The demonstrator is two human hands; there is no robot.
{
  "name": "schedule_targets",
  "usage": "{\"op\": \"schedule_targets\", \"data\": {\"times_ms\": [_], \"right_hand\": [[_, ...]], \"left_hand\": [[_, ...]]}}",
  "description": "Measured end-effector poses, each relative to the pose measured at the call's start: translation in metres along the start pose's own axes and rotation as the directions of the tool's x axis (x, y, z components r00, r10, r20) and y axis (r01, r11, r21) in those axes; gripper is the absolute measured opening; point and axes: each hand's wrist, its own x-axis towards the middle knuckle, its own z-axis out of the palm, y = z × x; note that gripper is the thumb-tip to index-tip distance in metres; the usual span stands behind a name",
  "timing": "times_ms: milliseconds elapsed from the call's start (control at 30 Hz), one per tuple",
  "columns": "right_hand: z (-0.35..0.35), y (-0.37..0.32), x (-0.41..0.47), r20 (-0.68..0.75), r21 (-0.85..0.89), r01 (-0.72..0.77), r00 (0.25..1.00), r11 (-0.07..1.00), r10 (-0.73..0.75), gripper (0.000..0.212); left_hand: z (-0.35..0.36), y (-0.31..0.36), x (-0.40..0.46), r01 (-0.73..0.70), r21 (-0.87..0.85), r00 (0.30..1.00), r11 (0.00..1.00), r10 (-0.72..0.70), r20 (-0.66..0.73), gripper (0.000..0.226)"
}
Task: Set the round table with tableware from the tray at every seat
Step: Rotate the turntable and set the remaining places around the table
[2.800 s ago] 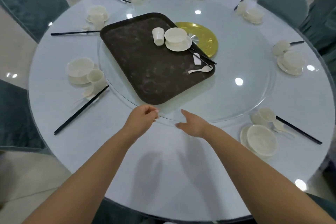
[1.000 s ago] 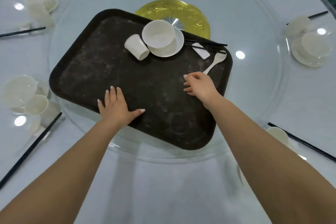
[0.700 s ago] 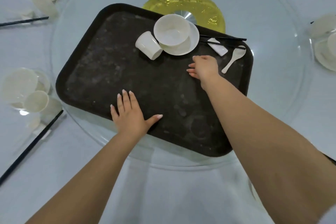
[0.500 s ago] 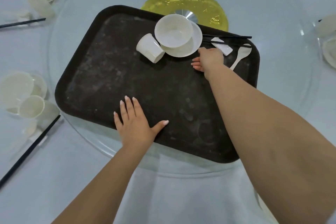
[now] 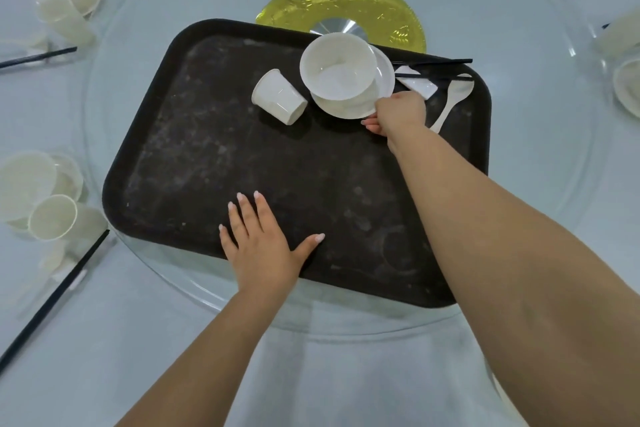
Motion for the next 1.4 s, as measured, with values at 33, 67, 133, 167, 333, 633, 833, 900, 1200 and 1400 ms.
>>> {"op": "schedule_targets", "data": {"times_ms": [33,67,133,167,333,633,833,900,1200,1400], "right_hand": [[-0.007,0.002,-0.005,-0.003,0.007,0.000,1.000,1.000,0.000,0.018],[-0.016,0.005,-0.010,-0.005,0.010,0.003,1.000,1.000,-0.003,0.017],[-0.033,0.008,-0.024,0.003,0.024,0.008,1.000,1.000,-0.008,0.014],[-0.042,0.011,-0.032,0.010,0.035,0.013,1.000,0.999,-0.013,0.013],[-0.081,0.032,-0.080,0.070,0.006,0.046,0.996,0.999,-0.047,0.008],[-0.114,0.077,-0.184,0.227,-0.026,0.059,0.973,0.998,-0.052,0.006],[-0.102,0.123,-0.260,0.359,-0.049,0.058,0.933,0.997,-0.037,0.008],[-0.094,0.140,-0.281,0.387,-0.048,0.030,0.922,0.998,-0.009,0.008],[-0.053,0.208,-0.342,0.490,-0.200,-0.042,0.861,0.979,0.137,0.007],[-0.027,0.231,-0.353,0.514,-0.309,-0.044,0.833,0.950,0.205,0.009]], "left_hand": [[-0.001,0.000,0.000,0.002,-0.008,1.000,1.000,-0.002,0.003,0.124],[-0.002,0.000,0.000,-0.002,-0.020,1.000,1.000,0.002,-0.001,0.123],[-0.004,-0.002,-0.002,-0.029,-0.069,0.999,0.997,0.028,-0.025,0.117],[-0.006,-0.004,-0.004,-0.049,-0.124,0.998,0.991,0.044,-0.041,0.112],[-0.020,-0.026,-0.017,-0.026,-0.672,0.999,0.740,-0.008,-0.047,0.079],[-0.048,-0.037,-0.085,0.081,-0.942,0.996,0.326,0.011,0.089,0.041],[-0.044,-0.056,-0.146,0.189,-0.962,0.970,0.199,0.117,0.215,0.017],[-0.035,-0.074,-0.163,0.215,-0.961,0.968,0.173,0.090,0.232,0.016],[0.006,-0.152,-0.208,0.176,-0.942,0.984,0.287,-0.031,0.174,0.043],[0.034,-0.186,-0.220,0.242,-0.928,0.969,0.284,-0.115,0.217,0.046]]}}
